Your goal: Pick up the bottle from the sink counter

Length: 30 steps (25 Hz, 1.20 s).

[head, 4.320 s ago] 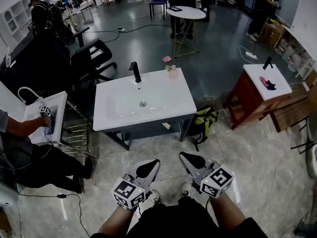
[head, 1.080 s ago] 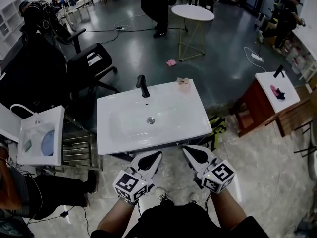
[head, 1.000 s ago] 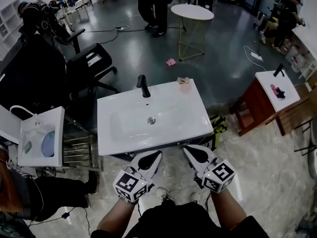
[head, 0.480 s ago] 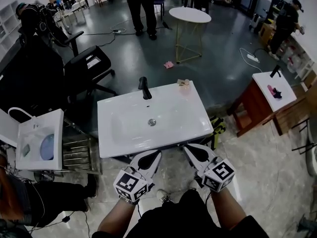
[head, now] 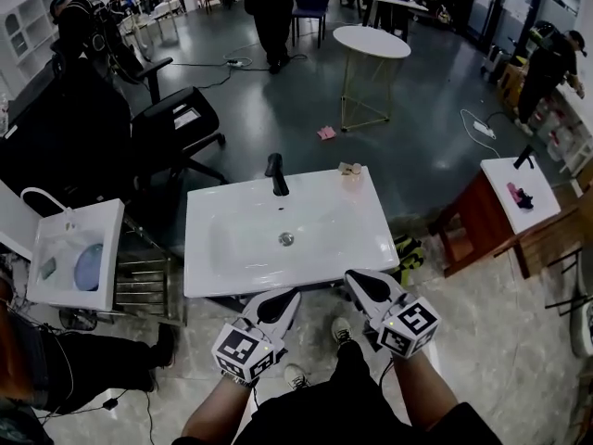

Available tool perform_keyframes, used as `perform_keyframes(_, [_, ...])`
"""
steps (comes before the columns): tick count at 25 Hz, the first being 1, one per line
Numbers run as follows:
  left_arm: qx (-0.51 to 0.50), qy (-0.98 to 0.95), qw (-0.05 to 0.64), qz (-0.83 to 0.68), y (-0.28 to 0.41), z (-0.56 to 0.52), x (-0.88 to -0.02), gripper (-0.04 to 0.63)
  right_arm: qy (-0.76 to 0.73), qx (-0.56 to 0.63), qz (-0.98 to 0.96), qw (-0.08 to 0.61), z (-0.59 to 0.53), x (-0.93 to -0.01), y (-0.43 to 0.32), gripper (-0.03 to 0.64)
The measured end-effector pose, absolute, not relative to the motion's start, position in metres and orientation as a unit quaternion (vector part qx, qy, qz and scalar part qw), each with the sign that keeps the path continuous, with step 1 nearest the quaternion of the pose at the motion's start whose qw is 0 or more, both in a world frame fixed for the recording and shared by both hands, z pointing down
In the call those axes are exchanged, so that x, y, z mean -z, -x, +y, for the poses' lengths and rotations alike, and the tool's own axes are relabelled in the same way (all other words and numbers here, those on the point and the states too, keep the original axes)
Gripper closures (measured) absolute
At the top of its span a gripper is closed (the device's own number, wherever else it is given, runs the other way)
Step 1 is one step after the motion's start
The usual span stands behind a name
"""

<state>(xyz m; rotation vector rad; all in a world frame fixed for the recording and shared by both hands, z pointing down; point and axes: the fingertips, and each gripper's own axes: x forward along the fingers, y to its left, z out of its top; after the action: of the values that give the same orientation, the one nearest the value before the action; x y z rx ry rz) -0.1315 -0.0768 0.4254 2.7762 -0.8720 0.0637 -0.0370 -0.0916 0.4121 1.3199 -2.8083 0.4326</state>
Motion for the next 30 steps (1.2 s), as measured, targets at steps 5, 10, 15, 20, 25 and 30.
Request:
perform_keyframes(5, [-0.022,-0.944,0.117,-0.308,0.115,-0.093,-0.425,0.598,-0.409,-0.143,-0.901,0.007,-0.117,-0.413,0.019,0.617])
perform_keyframes(10, [-0.023,-0.942,0.12,-0.312,0.097,-0.115,-0.429,0.598,-0.406,-0.141,-0.903,0.006,-0.149,-0.418,-0.003,0.617])
perform_keyframes(15, [-0.03,-0.941,0.125,-0.312,0.077,-0.137,-0.44,0.598,-0.406,-0.134,-0.904,0.011,-0.181,-0.429,-0.025,0.617])
perform_keyframes(20, [-0.037,-0.943,0.129,-0.305,0.058,-0.155,-0.447,0.598,-0.409,-0.131,-0.903,0.011,-0.214,-0.442,-0.046,0.615])
perform_keyframes(25, [-0.045,-0.943,0.13,-0.304,0.044,-0.173,-0.455,0.598,-0.417,-0.132,-0.899,0.013,-0.246,-0.455,-0.065,0.615])
perform_keyframes(30, [-0.044,-0.942,0.127,-0.307,0.03,-0.194,-0.455,0.598,-0.412,-0.13,-0.902,0.013,-0.277,-0.471,-0.078,0.615])
